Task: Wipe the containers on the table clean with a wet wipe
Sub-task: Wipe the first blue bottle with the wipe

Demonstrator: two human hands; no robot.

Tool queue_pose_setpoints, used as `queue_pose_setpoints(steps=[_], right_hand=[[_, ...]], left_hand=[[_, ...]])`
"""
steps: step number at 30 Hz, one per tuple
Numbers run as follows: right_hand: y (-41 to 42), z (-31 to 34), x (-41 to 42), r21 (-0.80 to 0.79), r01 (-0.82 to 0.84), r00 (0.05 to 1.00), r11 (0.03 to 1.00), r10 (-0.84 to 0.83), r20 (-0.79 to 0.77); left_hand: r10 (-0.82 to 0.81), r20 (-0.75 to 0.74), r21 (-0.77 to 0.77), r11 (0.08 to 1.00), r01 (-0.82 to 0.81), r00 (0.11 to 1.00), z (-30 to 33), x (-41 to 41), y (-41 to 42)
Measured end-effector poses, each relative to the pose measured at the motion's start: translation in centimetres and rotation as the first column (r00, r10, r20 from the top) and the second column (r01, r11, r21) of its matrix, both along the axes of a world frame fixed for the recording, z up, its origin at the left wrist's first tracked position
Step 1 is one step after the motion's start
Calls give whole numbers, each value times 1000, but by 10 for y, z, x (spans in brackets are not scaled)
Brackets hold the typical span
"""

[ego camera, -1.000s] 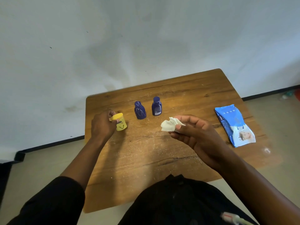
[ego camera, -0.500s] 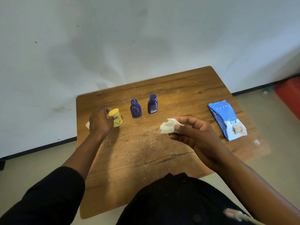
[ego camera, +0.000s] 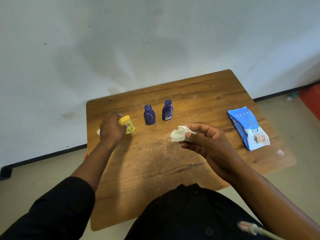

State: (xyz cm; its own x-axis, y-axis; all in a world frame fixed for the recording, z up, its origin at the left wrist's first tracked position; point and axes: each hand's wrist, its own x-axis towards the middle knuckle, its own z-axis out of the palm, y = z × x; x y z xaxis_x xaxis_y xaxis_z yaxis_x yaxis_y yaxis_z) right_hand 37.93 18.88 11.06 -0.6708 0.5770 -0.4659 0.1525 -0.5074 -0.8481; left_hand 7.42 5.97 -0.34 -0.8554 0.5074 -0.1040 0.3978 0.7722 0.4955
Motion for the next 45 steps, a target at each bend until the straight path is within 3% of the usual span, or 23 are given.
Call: queue_pose_setpoints(steps=[5, 9, 11, 14, 16, 21, 31, 40, 45], right_hand=[[1, 0, -1, -13, -2, 1000, 1000, 2, -23], [4, 0, 0, -40, 5, 999, 999, -7, -51], [5, -2, 1, -36, -1, 999, 999, -1, -52], [4, -5, 0, 29, -22, 1000, 999, 22, -17], [4, -5, -1, 88, -28, 1000, 996, 28, 1], [8, -2, -1, 184, -7, 1000, 983, 7, 0], [30, -2, 0, 115, 71, 997, 991, -66, -45], [50, -3, 11, 301, -141, 990, 943, 143, 17], [59, -2, 11, 227, -140, 982, 964, 165, -94]], left_hand=[[-10, 1, -10, 1000, 10, 1000, 1, -7, -4], [-53, -101, -66, 997, 46, 994, 18, -1, -2], [-119, -117, 15, 992, 122, 986, 32, 12, 5], [-272, 37, 245, 935, 256, 962, 66, 49, 22], [-400, 184, 372, 874, 313, 898, 91, 79, 31], [-576, 311, 471, 784, 404, 756, 113, 130, 37], [-505, 371, 563, 790, 244, 779, 98, 156, 44], [-402, 357, 618, 778, 110, 843, 106, 152, 56], [-309, 414, 601, 799, -2, 856, 102, 160, 62]])
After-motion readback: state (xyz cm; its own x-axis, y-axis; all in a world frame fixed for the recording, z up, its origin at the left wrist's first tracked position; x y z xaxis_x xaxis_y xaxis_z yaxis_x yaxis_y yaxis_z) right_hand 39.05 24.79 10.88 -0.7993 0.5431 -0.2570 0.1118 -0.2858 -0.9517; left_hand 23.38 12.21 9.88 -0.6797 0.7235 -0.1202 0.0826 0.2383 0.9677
